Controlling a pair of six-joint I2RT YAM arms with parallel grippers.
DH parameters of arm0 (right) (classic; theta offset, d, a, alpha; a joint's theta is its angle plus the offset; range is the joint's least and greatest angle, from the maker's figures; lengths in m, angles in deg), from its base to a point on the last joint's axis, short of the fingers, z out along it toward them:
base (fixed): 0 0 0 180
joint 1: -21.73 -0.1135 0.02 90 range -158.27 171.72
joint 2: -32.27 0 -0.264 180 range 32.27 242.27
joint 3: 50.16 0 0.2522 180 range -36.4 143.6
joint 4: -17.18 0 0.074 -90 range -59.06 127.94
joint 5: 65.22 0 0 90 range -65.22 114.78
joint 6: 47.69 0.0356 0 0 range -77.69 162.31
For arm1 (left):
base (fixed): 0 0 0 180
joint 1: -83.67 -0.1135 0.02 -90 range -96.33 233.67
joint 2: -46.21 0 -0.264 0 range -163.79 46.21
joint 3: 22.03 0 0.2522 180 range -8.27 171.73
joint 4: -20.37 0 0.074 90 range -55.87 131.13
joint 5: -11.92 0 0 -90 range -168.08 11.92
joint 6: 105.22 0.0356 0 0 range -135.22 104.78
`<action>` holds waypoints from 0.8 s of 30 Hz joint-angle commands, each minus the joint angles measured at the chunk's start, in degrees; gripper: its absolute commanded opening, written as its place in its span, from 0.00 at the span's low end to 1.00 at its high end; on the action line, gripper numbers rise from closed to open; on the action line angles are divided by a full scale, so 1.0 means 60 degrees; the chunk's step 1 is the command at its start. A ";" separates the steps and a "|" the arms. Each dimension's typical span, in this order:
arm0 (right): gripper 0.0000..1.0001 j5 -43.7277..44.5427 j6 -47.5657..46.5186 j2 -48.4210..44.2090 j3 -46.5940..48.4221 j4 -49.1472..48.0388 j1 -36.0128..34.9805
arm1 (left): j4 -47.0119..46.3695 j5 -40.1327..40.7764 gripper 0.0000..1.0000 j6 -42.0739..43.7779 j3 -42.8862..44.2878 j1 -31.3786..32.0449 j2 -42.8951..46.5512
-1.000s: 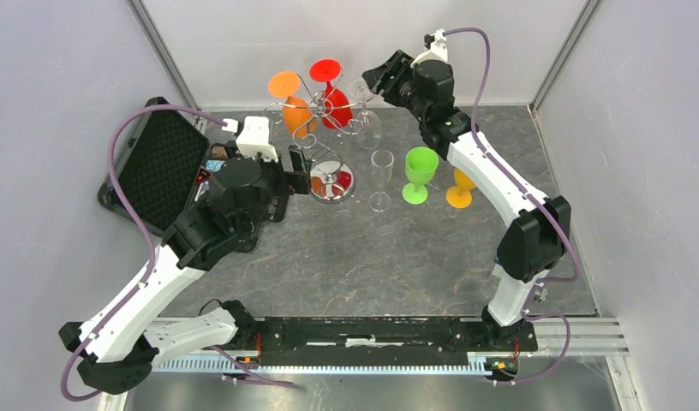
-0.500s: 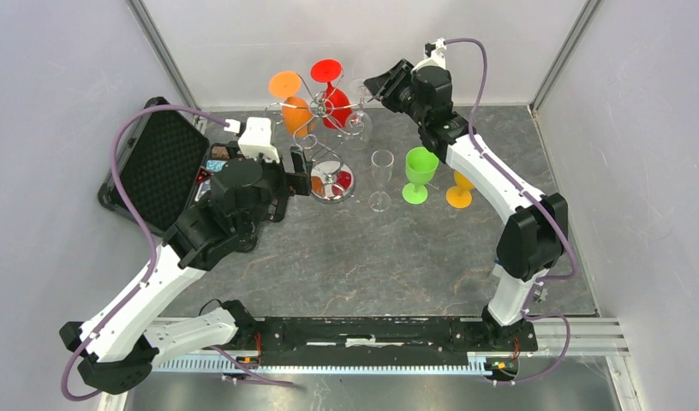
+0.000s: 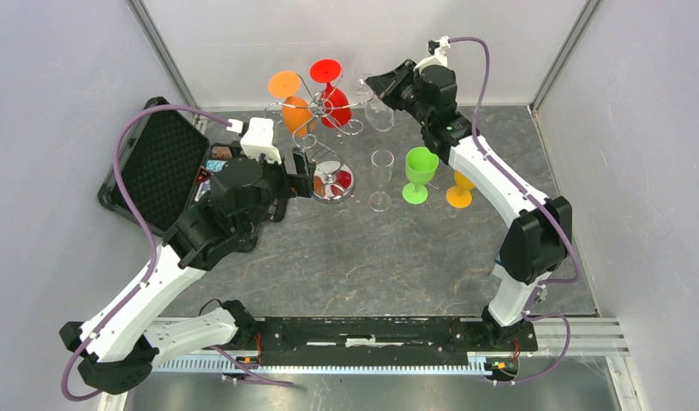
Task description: Take the wine glass off the wine glass rack
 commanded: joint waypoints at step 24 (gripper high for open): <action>0.00 -0.1030 0.1261 -0.1266 -0.1065 -0.1832 -0.0136 | -0.0207 -0.0049 1.00 0.0208 0.0007 -0.0029 0.0068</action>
